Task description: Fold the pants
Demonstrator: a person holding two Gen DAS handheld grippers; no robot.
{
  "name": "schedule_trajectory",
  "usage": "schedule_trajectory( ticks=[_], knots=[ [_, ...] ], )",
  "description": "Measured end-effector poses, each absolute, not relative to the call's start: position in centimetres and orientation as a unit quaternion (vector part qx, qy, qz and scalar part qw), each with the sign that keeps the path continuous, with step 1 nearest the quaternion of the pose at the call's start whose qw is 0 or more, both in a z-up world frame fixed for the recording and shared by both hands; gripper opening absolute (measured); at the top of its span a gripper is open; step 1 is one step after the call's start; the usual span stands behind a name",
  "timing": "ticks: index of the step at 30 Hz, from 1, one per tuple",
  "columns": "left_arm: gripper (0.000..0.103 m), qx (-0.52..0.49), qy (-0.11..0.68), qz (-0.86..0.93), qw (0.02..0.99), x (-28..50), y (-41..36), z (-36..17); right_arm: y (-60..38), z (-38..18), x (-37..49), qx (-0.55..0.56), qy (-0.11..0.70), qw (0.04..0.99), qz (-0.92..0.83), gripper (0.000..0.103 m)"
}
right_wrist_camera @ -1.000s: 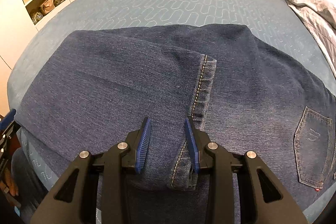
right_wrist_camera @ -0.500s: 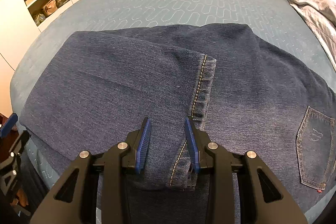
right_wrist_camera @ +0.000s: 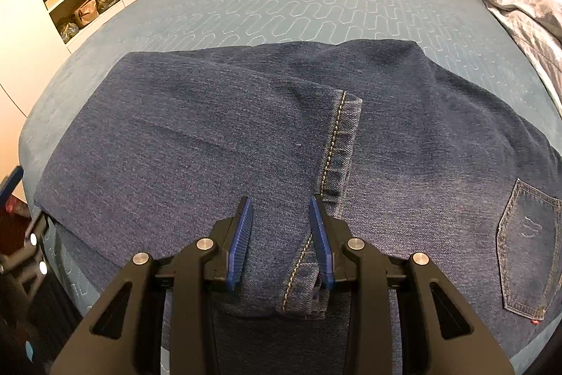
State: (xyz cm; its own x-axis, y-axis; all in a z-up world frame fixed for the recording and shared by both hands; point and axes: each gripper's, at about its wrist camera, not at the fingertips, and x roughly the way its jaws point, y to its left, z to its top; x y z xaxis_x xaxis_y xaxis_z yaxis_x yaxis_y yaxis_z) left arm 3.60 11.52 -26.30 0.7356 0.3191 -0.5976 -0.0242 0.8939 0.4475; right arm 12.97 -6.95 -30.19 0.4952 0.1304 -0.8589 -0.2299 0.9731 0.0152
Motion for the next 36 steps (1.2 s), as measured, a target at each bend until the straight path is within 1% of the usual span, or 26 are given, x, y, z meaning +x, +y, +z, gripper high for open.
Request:
schedule_trajectory(
  ticks=[1, 2, 3, 4, 5, 7, 8, 12, 13, 15, 16, 17, 18, 19, 20, 21, 22, 23, 25, 27, 28, 31, 32, 33, 34, 36],
  knots=[
    [0.063, 0.218, 0.350, 0.097, 0.906, 3.8, 11.4, -26.3, -7.0, -30.2, 13.0, -0.051, 0.492, 0.863, 0.105, 0.032],
    [0.058, 0.226, 0.350, 0.096, 0.904, 3.9, 11.2, -26.4, -7.1, -30.2, 13.0, -0.050, 0.492, 0.863, 0.105, 0.032],
    [0.051, 0.237, 0.360, 0.084, 0.898, 4.0, 10.9, -26.8, -7.1, -30.1, 13.0, -0.050, 0.492, 0.863, 0.105, 0.032],
    [0.038, 0.247, 0.370, 0.074, 0.893, 4.1, 10.8, -27.1, -7.2, -30.1, 13.0, -0.050, 0.492, 0.863, 0.106, 0.032],
    [0.033, 0.271, 0.370, 0.068, 0.886, 4.1, 10.4, -27.3, -7.2, -30.1, 13.0, -0.049, 0.492, 0.863, 0.106, 0.032],
    [0.029, 0.363, 0.323, 0.080, 0.870, 3.2, 9.0, -26.6, -7.3, -30.1, 13.1, -0.049, 0.493, 0.862, 0.107, 0.032],
    [0.029, 0.380, 0.315, 0.084, 0.866, 3.0, 8.7, -26.5, -7.3, -30.1, 13.1, -0.051, 0.494, 0.861, 0.108, 0.032],
    [0.029, 0.403, 0.355, 0.058, 0.842, 3.2, 8.8, -29.6, -7.4, -30.0, 13.4, -0.050, 0.499, 0.858, 0.111, 0.032],
    [0.031, 0.406, 0.336, 0.061, 0.847, 2.7, 8.7, -29.7, -7.4, -29.9, 13.5, -0.048, 0.500, 0.858, 0.110, 0.032],
    [0.047, 0.382, 0.339, 0.054, 0.858, 1.9, 9.4, -28.4, -7.2, -29.9, 13.5, -0.052, 0.498, 0.859, 0.106, 0.032],
    [0.066, 0.361, 0.340, 0.049, 0.867, 1.3, 10.0, -27.5, -7.2, -29.9, 13.5, -0.054, 0.496, 0.860, 0.105, 0.032],
    [0.070, 0.332, 0.339, 0.036, 0.880, 0.5, 10.8, -26.2, -7.1, -30.0, 13.5, -0.055, 0.495, 0.861, 0.105, 0.032],
    [0.070, 0.296, 0.339, 0.019, 0.893, -0.3, 11.7, -24.9, -7.0, -30.0, 13.6, -0.055, 0.496, 0.860, 0.105, 0.032],
    [0.065, 0.245, 0.343, 0.012, 0.907, -0.8, 12.9, -23.2, -6.9, -30.0, 13.6, -0.055, 0.497, 0.860, 0.104, 0.032],
    [0.053, 0.187, 0.352, -0.006, 0.917, -0.7, 14.0, -21.8, -6.8, -30.0, 13.7, -0.056, 0.498, 0.860, 0.103, 0.032],
    [0.046, 0.145, 0.360, -0.026, 0.921, -0.1, 14.6, -20.9, -6.7, -30.0, 13.7, -0.056, 0.497, 0.860, 0.102, 0.032],
    [0.033, 0.075, 0.365, -0.050, 0.927, 1.4, 15.3, -19.6, -6.7, -30.0, 13.7, -0.056, 0.496, 0.861, 0.101, 0.032],
    [0.023, 0.041, 0.363, -0.062, 0.929, 2.6, 15.3, -19.1, -6.6, -30.0, 13.5, -0.056, 0.495, 0.861, 0.100, 0.033],
    [0.020, -0.039, 0.393, -0.106, 0.912, 7.5, 15.0, -19.3, -6.4, -30.1, 13.5, -0.057, 0.493, 0.862, 0.097, 0.033],
    [0.016, -0.033, 0.432, -0.114, 0.894, 11.9, 12.7, -20.8, -6.3, -30.2, 13.3, -0.056, 0.493, 0.863, 0.096, 0.033],
    [0.011, -0.023, 0.441, -0.116, 0.890, 13.6, 11.7, -21.3, -6.2, -30.2, 13.2, -0.055, 0.493, 0.863, 0.097, 0.033],
    [0.011, -0.021, 0.494, -0.131, 0.859, 19.1, 10.0, -23.8, -6.2, -30.3, 13.2, -0.054, 0.494, 0.863, 0.097, 0.033],
    [0.005, -0.018, 0.504, -0.110, 0.856, 20.5, 10.2, -24.6, -6.2, -30.3, 13.2, -0.053, 0.494, 0.863, 0.097, 0.033],
    [0.003, -0.026, 0.511, -0.106, 0.852, 21.1, 10.5, -25.5, -6.3, -30.3, 13.1, -0.053, 0.494, 0.863, 0.098, 0.033],
    [0.002, -0.060, 0.516, -0.110, 0.847, 22.1, 11.6, -25.6, -6.4, -30.3, 13.2, -0.051, 0.493, 0.863, 0.098, 0.033],
    [0.002, -0.079, 0.508, -0.083, 0.854, 23.0, 13.0, -25.0, -6.5, -30.2, 13.1, -0.048, 0.491, 0.864, 0.099, 0.033]
  ],
)
